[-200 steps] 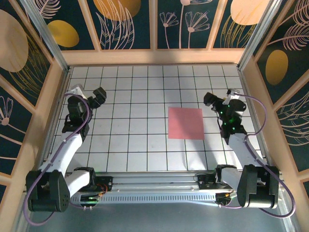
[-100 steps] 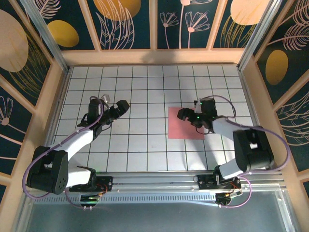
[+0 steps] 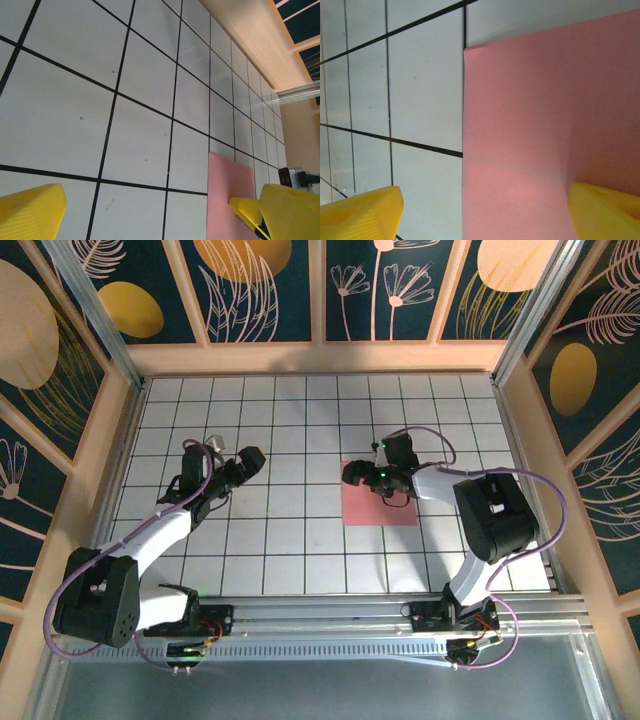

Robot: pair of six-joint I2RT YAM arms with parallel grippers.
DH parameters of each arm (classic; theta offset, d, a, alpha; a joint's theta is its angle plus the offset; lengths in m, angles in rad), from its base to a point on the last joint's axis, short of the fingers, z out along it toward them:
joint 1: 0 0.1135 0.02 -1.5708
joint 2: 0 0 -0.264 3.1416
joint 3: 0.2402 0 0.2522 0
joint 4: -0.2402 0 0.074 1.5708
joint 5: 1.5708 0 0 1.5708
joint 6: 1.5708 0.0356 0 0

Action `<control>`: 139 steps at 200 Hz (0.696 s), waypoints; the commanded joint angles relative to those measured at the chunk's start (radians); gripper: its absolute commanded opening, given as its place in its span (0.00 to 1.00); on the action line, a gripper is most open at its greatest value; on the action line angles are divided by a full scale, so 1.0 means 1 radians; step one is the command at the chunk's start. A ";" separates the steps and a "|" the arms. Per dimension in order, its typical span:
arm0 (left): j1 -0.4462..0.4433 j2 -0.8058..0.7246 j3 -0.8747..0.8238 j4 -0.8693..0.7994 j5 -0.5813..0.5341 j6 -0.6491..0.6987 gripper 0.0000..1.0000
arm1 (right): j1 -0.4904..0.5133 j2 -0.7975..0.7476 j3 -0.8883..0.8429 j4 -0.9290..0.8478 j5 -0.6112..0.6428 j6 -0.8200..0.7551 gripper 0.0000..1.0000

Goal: Fold a paper plane with a square sheet of paper (fold left side to right side)
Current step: Move the square sheet of paper to the center of the table.

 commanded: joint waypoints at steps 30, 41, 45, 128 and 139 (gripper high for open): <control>-0.003 -0.027 0.039 -0.050 -0.053 0.019 0.99 | 0.143 0.099 0.065 -0.017 0.007 0.135 0.86; -0.004 -0.027 0.042 -0.053 -0.057 0.016 0.99 | 0.175 0.116 0.082 0.000 0.013 0.178 0.86; -0.003 -0.026 0.043 -0.054 -0.057 0.016 0.99 | 0.188 0.123 0.089 0.007 0.016 0.194 0.86; -0.004 -0.006 0.060 -0.080 -0.045 0.009 0.99 | 0.330 0.209 0.140 0.195 0.126 0.518 0.87; -0.004 -0.003 0.059 -0.080 -0.037 0.008 0.99 | 0.333 0.205 0.142 0.216 0.125 0.522 0.87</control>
